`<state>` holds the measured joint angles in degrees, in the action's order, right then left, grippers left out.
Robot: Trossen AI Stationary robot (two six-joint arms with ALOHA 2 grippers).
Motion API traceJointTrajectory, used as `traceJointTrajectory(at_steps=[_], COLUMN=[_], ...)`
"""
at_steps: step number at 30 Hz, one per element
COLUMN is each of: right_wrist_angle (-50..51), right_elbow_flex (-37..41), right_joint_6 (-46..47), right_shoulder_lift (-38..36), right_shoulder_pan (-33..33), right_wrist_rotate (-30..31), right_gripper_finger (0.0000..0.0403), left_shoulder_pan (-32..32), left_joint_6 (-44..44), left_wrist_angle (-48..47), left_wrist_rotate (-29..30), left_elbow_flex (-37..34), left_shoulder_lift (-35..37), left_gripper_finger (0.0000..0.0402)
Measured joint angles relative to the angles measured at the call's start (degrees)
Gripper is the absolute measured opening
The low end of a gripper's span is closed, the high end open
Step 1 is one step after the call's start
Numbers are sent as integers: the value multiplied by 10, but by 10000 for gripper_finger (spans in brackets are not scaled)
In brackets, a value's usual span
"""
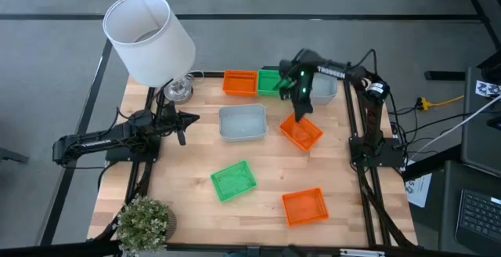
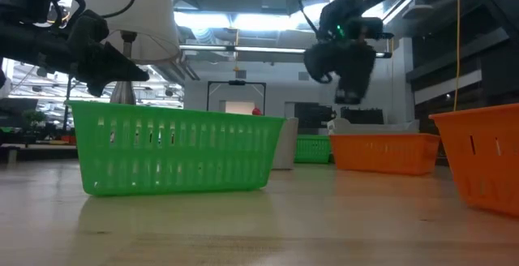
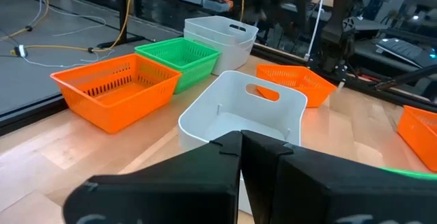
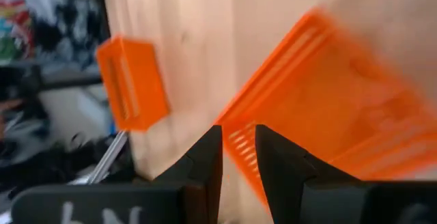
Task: Stack baskets by color
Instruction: Stack the bottom gray bin on the top of the stacked gray bins
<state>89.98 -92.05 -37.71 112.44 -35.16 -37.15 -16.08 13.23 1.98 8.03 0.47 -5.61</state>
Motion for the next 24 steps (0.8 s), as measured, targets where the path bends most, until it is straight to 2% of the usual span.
traceJointTrajectory(at_steps=[7, 13, 17, 20, 24], right_wrist_angle=[1, -9, -72, -173, -334], right_elbow_flex=[114, 123, 85, 54, 17], right_joint_6=[17, 27, 30, 35, 120], right_shoulder_lift=[-7, -9, -10, -10, -10], right_shoulder_pan=[82, 164, 208, 230, 252], right_wrist_rotate=[2, 7, 87, 156, 221], right_gripper_finger=[87, 87, 87, 87, 87], left_shoulder_pan=[0, 0, 0, 0, 0], left_joint_6=[1, 1, -2, -2, -2], left_wrist_angle=[0, 0, 0, 1, 1], left_wrist_rotate=[0, 0, 0, 0, 0], left_elbow_flex=[0, 0, 0, 0, 0], left_shoulder_lift=[0, 0, 0, 0, 0], left_gripper_finger=[0, 0, 0, 0, 0])
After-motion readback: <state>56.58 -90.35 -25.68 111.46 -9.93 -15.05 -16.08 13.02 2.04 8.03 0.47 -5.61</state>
